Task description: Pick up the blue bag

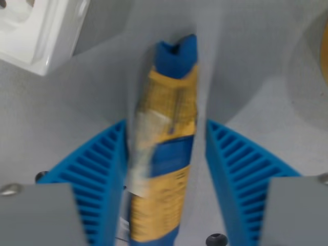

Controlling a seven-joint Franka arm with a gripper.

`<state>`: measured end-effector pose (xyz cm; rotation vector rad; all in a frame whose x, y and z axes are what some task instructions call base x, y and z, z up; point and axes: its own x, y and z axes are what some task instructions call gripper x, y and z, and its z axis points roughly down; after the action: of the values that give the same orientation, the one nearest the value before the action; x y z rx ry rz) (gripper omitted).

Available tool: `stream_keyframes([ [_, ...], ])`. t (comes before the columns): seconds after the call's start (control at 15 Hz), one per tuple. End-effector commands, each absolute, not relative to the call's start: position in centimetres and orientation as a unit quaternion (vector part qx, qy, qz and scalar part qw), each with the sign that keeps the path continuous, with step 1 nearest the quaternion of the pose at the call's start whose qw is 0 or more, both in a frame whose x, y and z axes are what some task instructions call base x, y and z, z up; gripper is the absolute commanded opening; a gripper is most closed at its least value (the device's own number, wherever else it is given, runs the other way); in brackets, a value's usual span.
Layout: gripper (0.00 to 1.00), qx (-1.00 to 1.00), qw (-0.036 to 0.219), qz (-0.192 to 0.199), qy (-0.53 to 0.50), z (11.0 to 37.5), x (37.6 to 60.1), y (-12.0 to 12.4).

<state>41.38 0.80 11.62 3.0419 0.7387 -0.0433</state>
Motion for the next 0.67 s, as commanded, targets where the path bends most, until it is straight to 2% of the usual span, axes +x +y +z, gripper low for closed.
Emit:
stream_keyframes([
  [0.07,0.00,0.969,0.033,0.022,0.244,11.99,40.96,0.88],
  [0.53,0.00,0.969,0.033,0.022,0.244,11.99,40.96,0.88],
  [0.67,0.00,0.969,0.033,0.021,0.244,12.98,40.67,0.77],
])
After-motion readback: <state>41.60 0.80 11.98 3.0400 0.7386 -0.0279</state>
